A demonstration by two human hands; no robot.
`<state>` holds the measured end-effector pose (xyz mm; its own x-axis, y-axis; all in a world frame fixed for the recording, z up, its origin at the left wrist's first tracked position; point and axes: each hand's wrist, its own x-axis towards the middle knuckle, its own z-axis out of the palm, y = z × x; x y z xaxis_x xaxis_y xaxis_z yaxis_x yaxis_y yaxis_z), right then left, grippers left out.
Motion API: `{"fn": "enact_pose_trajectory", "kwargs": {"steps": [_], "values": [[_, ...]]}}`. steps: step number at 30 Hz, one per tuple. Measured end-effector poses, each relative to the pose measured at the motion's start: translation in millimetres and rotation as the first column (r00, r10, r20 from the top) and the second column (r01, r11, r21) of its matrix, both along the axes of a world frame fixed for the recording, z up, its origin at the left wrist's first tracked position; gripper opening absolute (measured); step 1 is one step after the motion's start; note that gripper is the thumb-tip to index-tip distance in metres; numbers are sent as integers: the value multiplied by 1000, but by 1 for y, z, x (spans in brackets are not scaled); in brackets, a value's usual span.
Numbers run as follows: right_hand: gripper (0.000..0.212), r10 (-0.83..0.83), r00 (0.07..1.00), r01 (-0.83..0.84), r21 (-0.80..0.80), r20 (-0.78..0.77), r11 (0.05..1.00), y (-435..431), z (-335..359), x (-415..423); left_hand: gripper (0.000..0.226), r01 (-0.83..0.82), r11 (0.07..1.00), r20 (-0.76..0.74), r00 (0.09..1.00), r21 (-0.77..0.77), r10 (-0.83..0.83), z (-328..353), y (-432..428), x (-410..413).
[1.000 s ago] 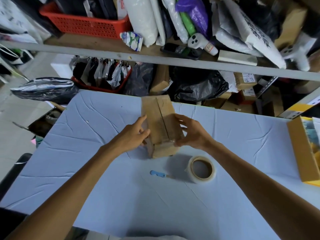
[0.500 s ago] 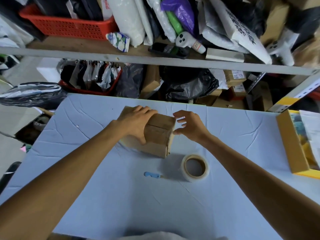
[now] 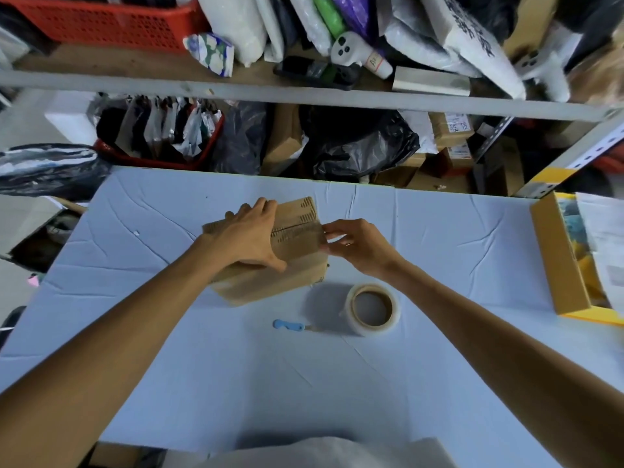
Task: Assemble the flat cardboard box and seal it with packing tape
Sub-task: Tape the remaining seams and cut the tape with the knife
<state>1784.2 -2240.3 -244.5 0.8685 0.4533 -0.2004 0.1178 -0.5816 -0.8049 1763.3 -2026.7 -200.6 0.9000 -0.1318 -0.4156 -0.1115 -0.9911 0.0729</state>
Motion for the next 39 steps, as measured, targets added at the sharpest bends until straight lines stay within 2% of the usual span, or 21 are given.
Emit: {"fn": "enact_pose_trajectory", "kwargs": {"steps": [4, 6, 9, 10, 12, 14, 15, 18, 20, 22, 24, 26, 28, 33, 35, 39], "values": [[36, -32, 998, 34, 32, -50, 999, -3, -1, -4, 107, -1, 1000, 2, 1000, -7, 1, 2, -1, -2], [34, -40, 995, 41, 11, -89, 999, -12, -8, -9, 118, -22, 1000, -27, 999, -6, 22, 3, -1, -3], [35, -13, 990, -13, -181, -139, 983, -36, -36, -31, 134, -35, 999, -62, 997, -13, 34, -1, 0, 0], [39, 26, 989, -68, -300, -143, 951, -46, -46, -41, 137, -35, 999, -54, 998, -40, 33, -5, 0, 2], [51, 175, 972, -234, -529, -159, 816, -62, -66, -61, 136, -27, 992, 3, 1000, -122, 28, -11, -4, 1], [62, 348, 926, -351, -670, -145, 654, -73, -83, -76, 125, 4, 975, 145, 989, -223, 30, -16, -13, -3], [59, 392, 913, -353, -705, -114, 615, -75, -89, -81, 116, 36, 959, 247, 968, -280, 35, -17, -18, -6], [42, 386, 921, -240, -711, 48, 661, -77, -92, -88, 70, 164, 894, 504, 860, -416, 76, -23, -31, -18], [36, 311, 935, -136, -641, 168, 755, -79, -81, -84, 43, 197, 863, 550, 828, -466, 108, -24, -39, -22], [27, 208, 923, -6, -528, 323, 849, -81, -59, -73, 28, 204, 830, 529, 840, -519, 124, -23, -49, -21], [21, 130, 881, 96, -442, 455, 892, -81, -31, -58, 29, 144, 771, 418, 892, -621, 170, -21, -60, -16], [21, 97, 835, 136, -374, 541, 917, -78, -3, -45, 42, -13, 681, 208, 948, -732, 242, -20, -72, -8], [22, 84, 805, 153, -342, 587, 927, -74, 22, -41, 49, -133, 582, 54, 955, -802, 292, -18, -83, -2], [27, 55, 740, 216, -314, 671, 925, -67, 46, -46, 32, -202, 351, -40, 907, -914, 419, -1, -100, 4], [27, 43, 731, 224, -300, 681, 927, -67, 48, -49, 27, -193, 342, -31, 904, -920, 427, 4, -100, 3], [28, 66, 725, 220, -321, 685, 921, -66, 47, -55, 18, -164, 385, 9, 912, -908, 409, 7, -97, -2]]}}
